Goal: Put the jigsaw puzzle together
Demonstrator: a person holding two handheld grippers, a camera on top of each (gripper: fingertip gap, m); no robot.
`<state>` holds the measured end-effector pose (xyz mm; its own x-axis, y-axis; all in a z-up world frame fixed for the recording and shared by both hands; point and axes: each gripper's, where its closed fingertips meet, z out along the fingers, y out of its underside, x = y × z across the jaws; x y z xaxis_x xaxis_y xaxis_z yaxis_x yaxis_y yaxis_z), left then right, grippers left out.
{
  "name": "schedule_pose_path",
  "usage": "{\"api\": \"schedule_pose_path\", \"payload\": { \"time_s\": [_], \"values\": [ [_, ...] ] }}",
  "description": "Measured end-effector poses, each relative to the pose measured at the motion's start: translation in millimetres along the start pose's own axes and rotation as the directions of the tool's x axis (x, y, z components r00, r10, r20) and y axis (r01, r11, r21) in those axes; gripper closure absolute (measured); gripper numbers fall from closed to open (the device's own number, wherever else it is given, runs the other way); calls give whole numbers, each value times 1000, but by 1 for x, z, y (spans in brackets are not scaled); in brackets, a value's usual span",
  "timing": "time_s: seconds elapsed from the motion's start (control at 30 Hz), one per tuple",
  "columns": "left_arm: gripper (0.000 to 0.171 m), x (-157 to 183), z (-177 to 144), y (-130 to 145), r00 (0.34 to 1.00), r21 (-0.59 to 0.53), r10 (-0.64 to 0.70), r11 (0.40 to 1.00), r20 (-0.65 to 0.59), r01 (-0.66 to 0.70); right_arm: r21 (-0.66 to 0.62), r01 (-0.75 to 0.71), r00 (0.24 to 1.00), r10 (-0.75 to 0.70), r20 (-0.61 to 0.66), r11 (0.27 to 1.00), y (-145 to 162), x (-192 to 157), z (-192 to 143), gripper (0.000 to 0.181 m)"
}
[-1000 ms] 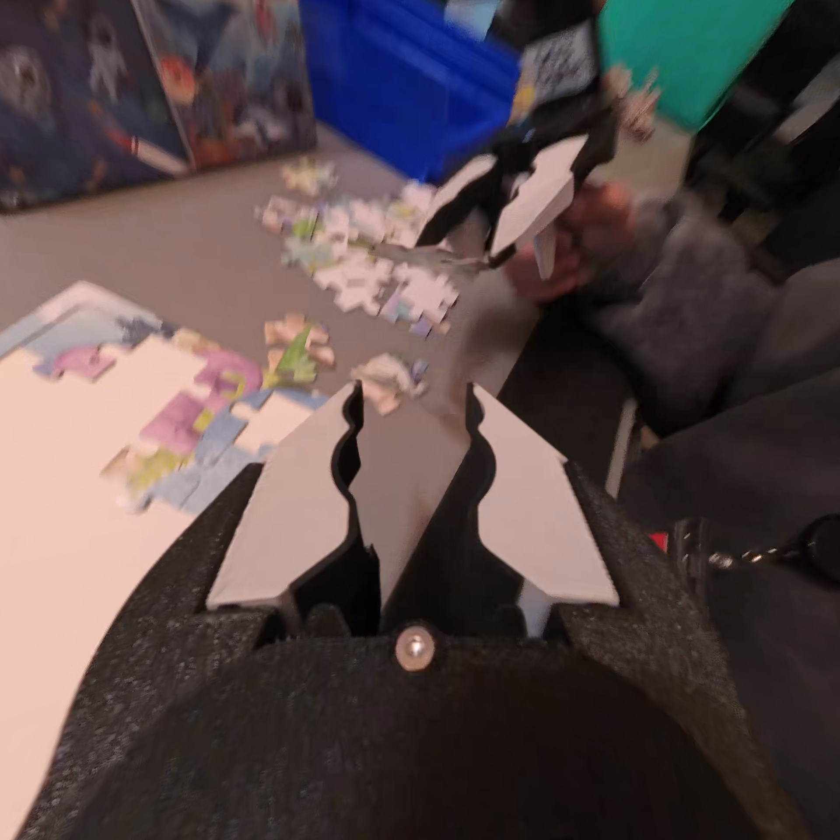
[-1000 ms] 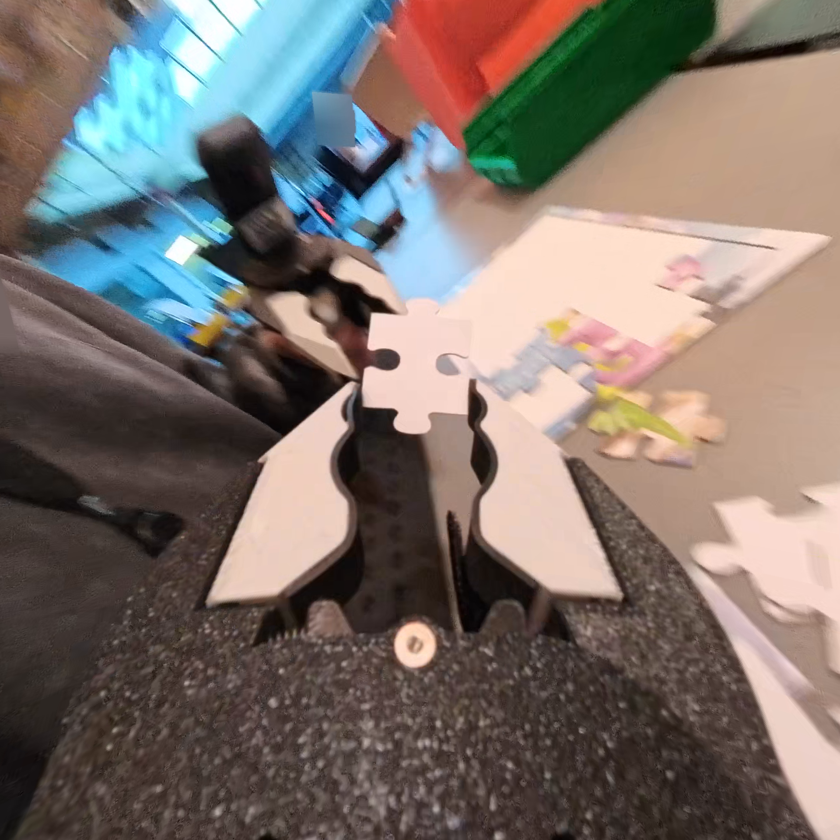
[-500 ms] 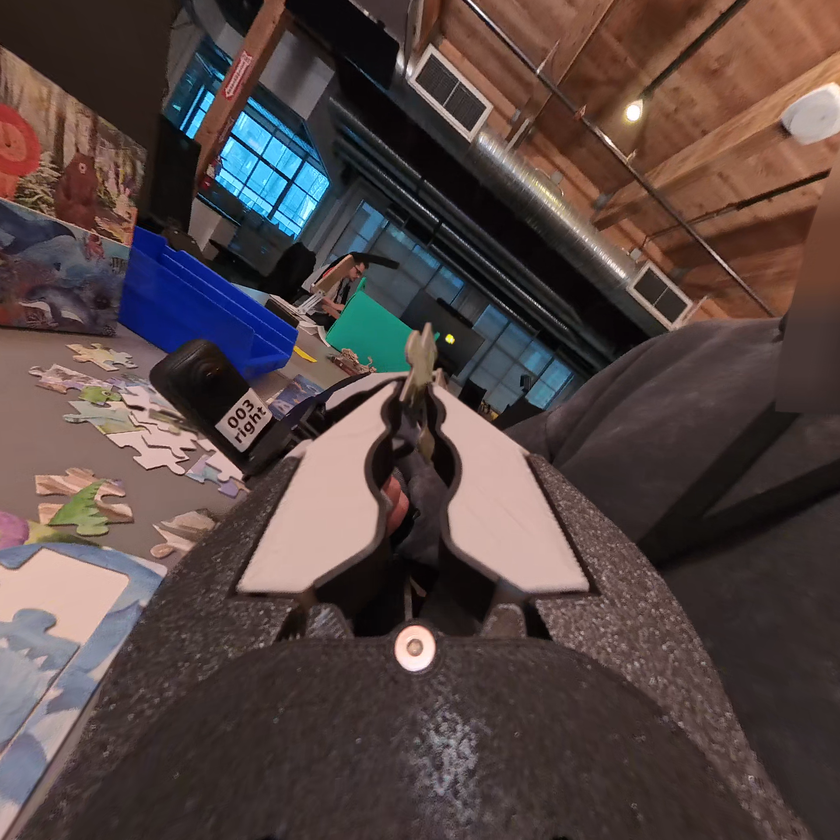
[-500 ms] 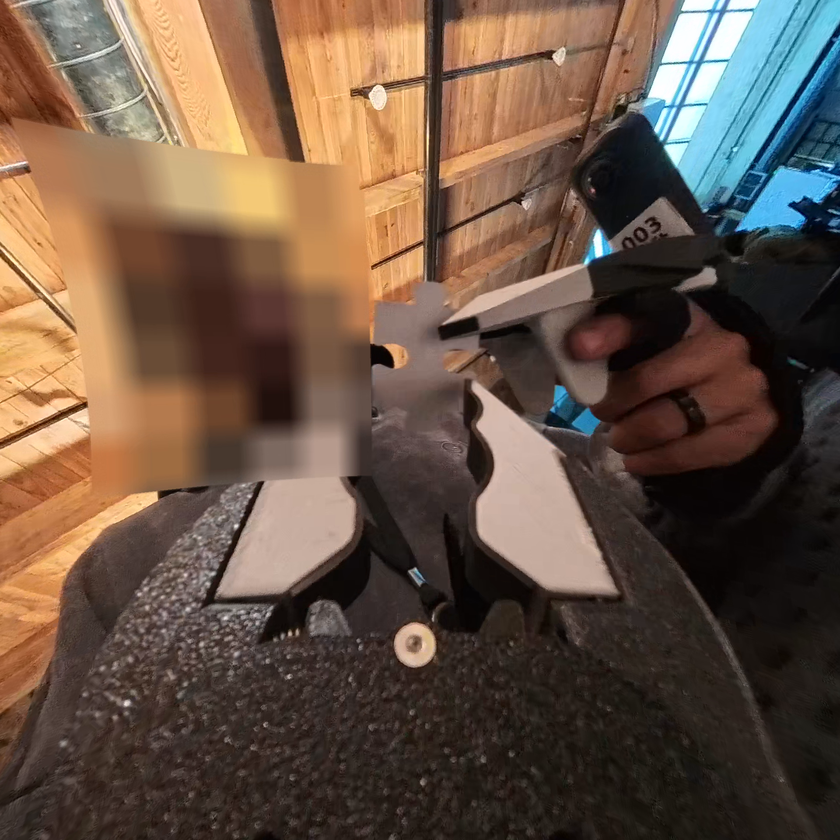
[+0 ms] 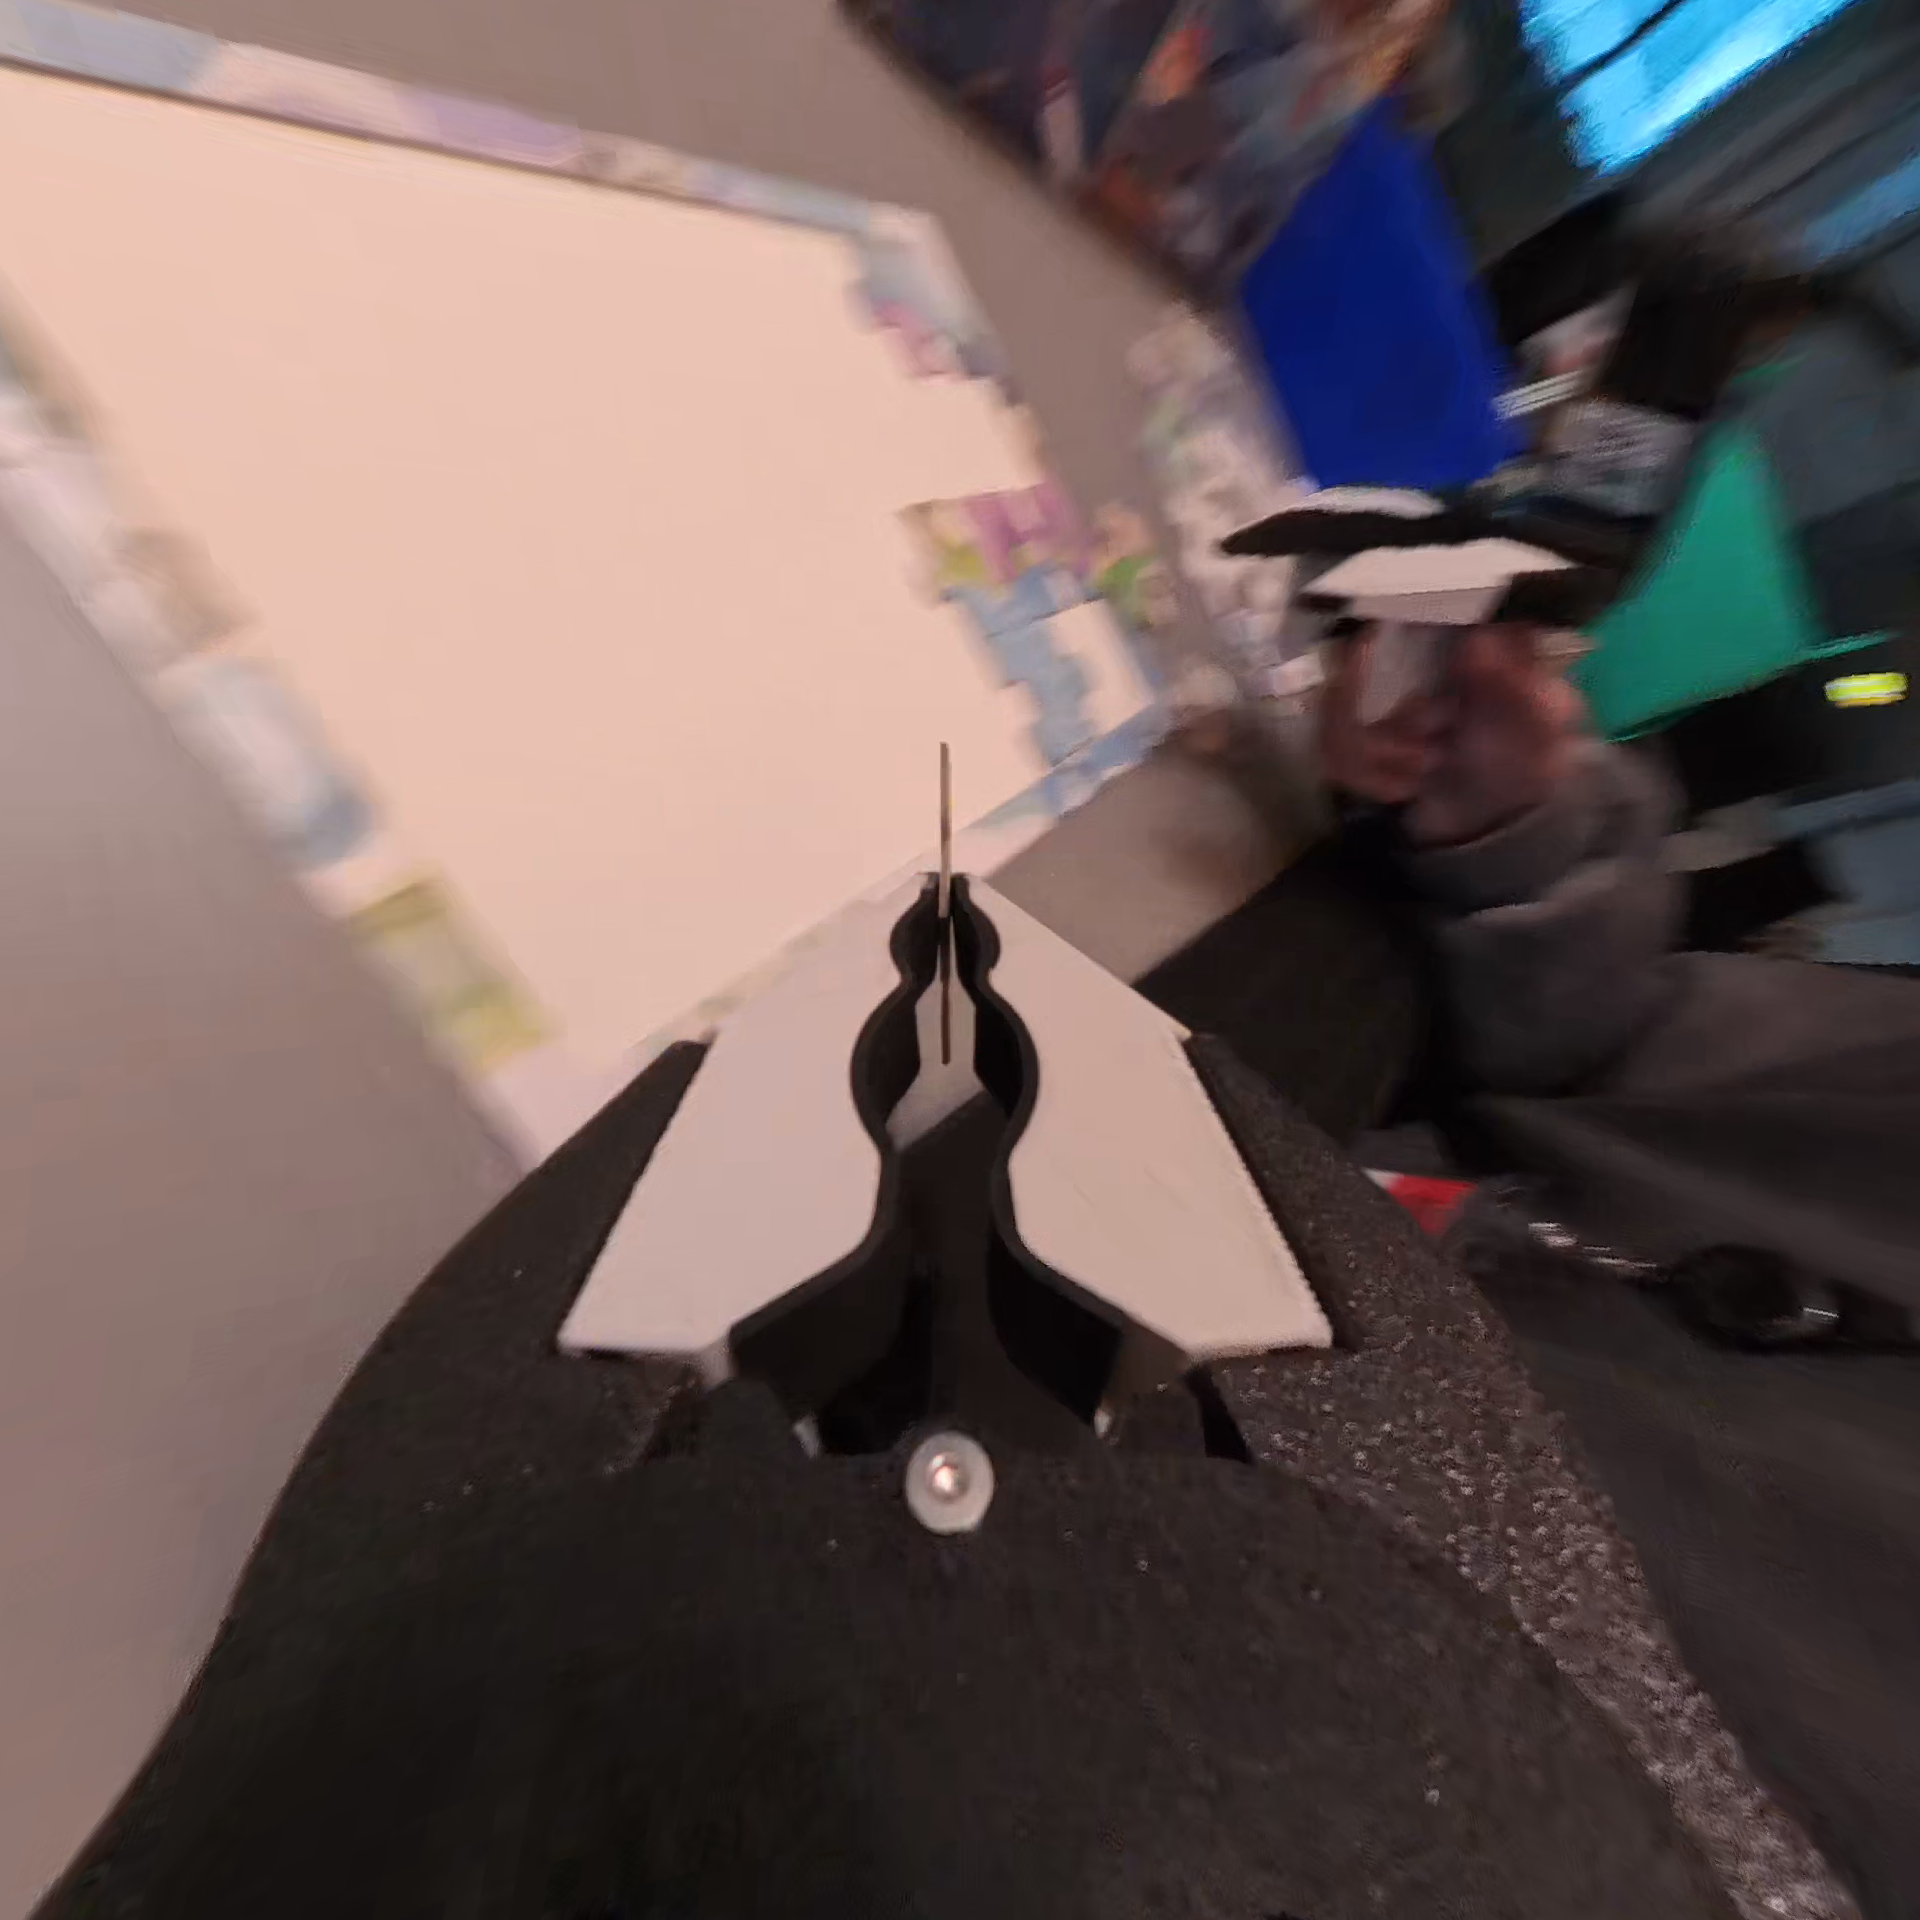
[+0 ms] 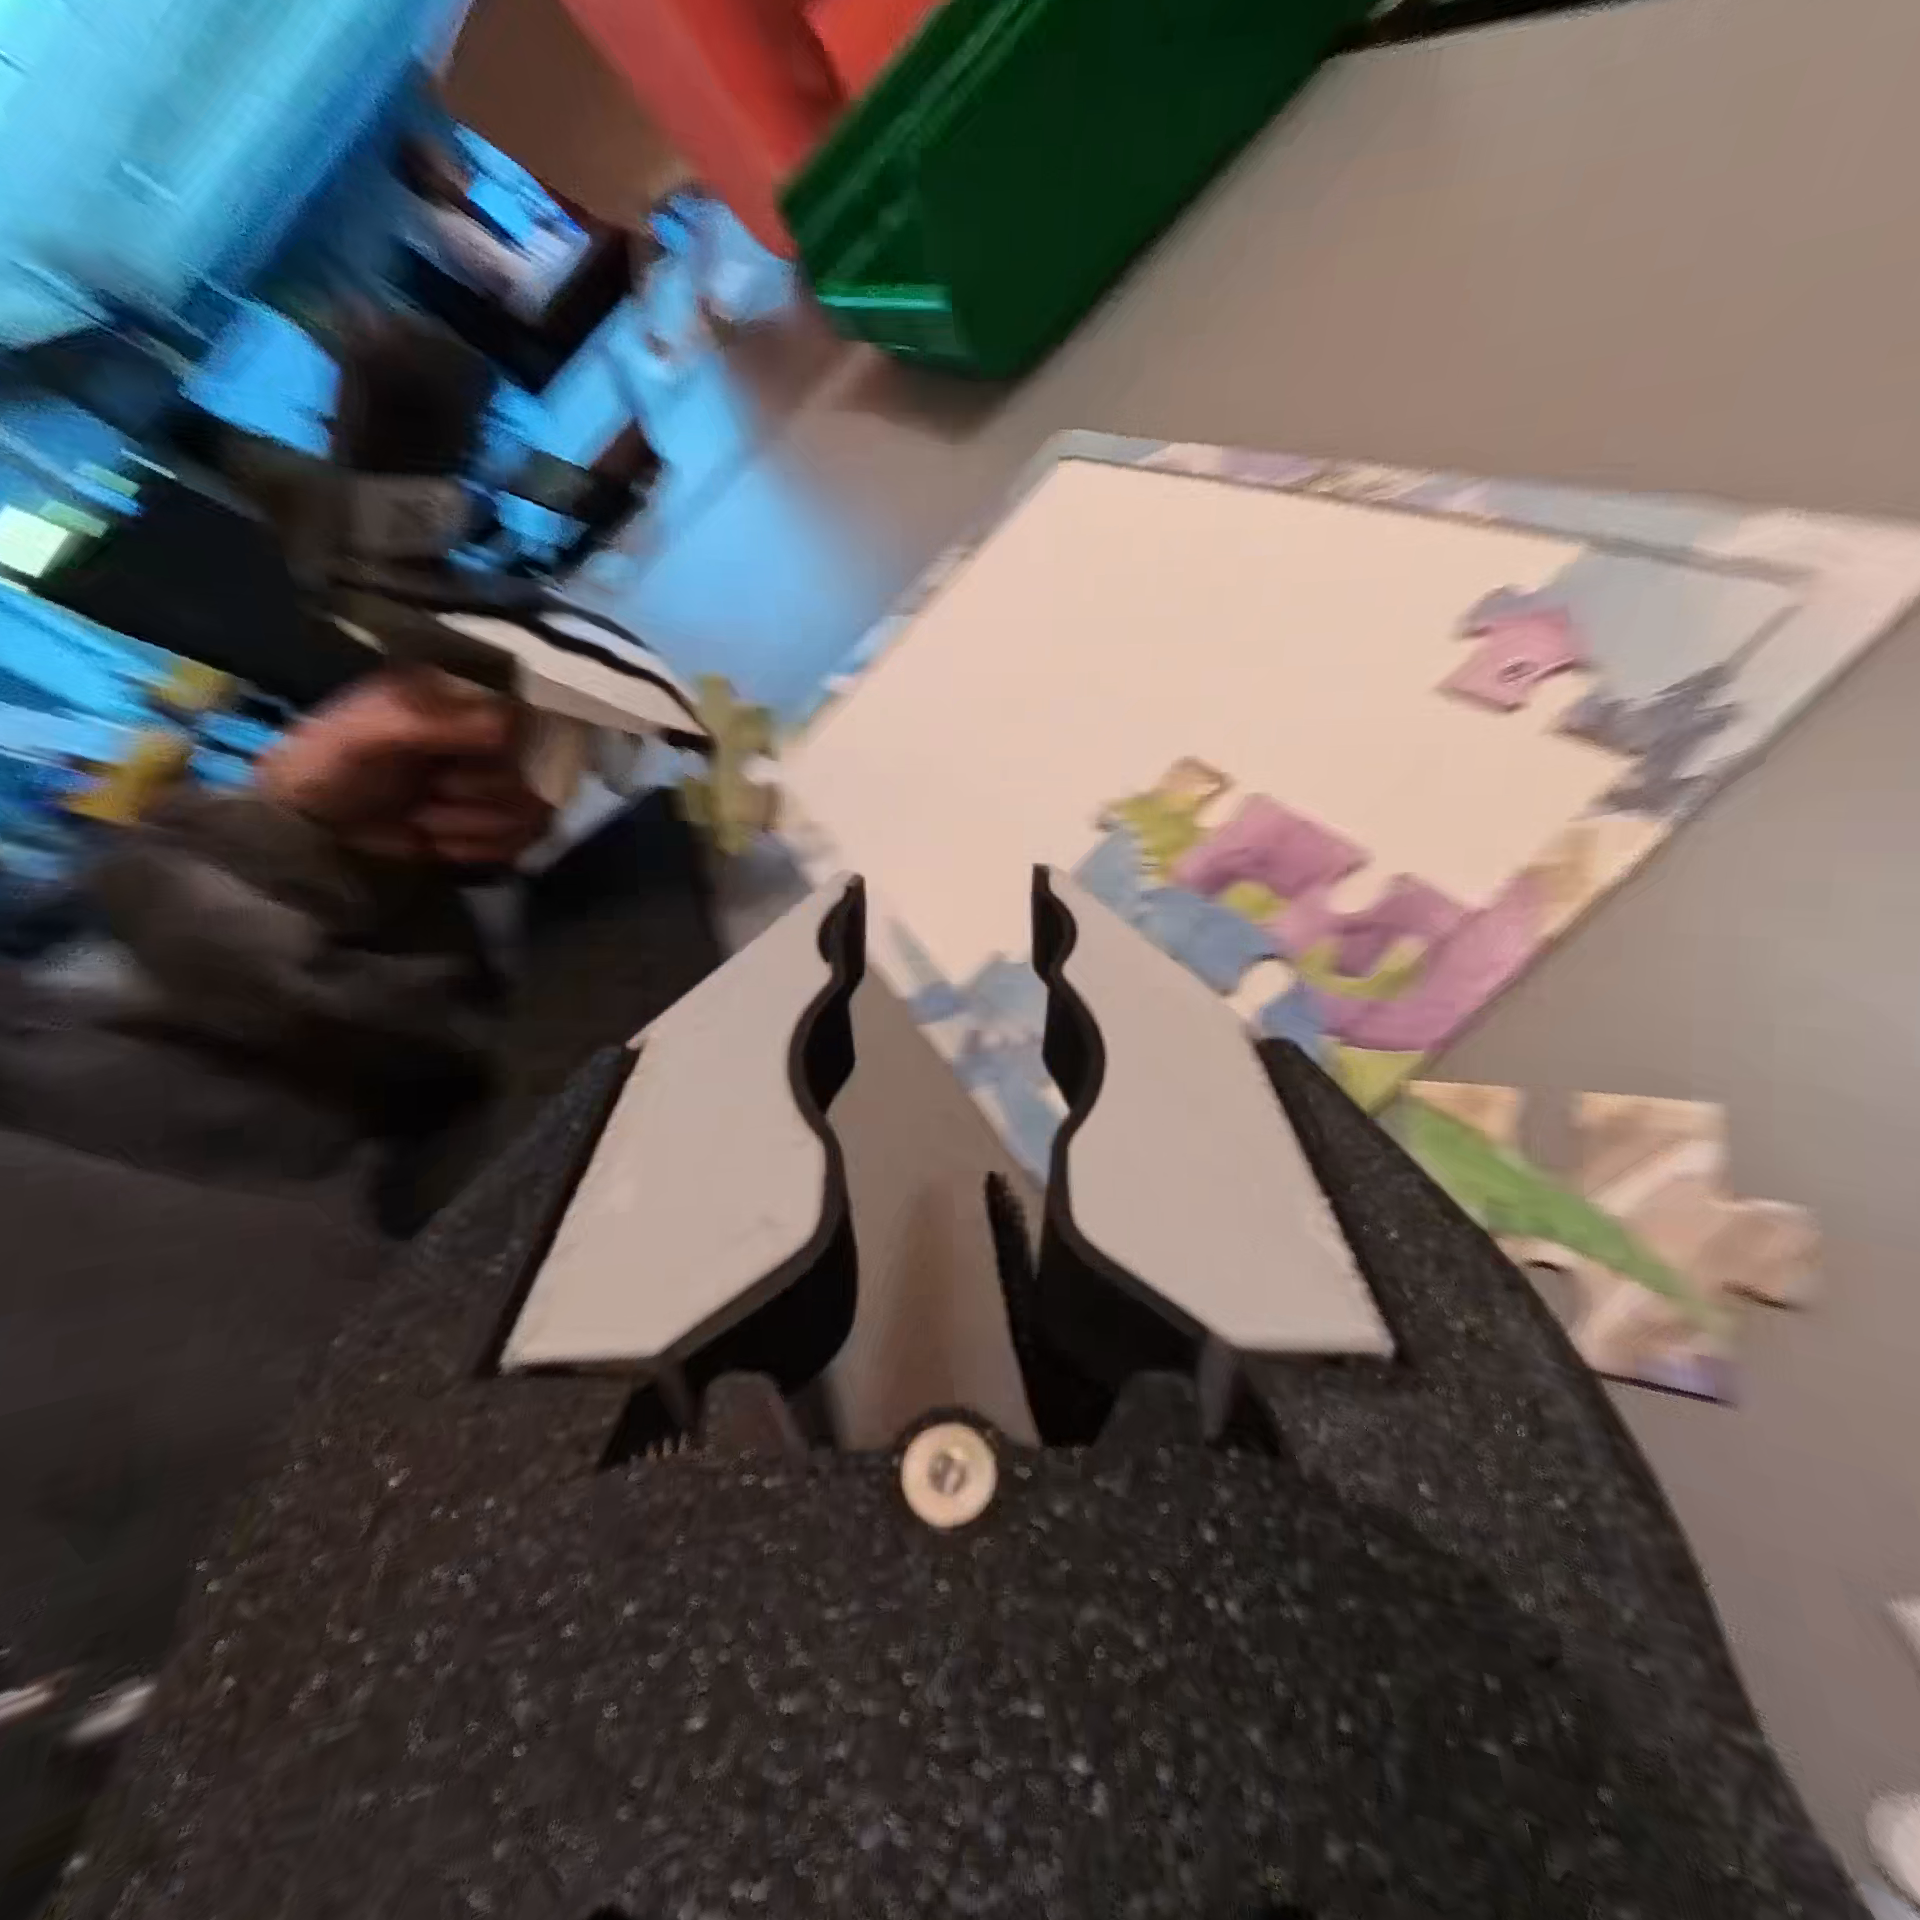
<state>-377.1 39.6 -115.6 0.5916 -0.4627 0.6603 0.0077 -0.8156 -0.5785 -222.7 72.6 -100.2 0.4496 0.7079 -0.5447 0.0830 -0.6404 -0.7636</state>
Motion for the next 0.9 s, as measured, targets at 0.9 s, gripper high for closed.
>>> {"api": "schedule_pose_path", "payload": {
  "time_s": [0.9],
  "values": [
    [170,-23,-16,-37,984,-231,34,973,177,8,-187,554,759,-585,-288,811,18,14,1,160]
  ]
}}
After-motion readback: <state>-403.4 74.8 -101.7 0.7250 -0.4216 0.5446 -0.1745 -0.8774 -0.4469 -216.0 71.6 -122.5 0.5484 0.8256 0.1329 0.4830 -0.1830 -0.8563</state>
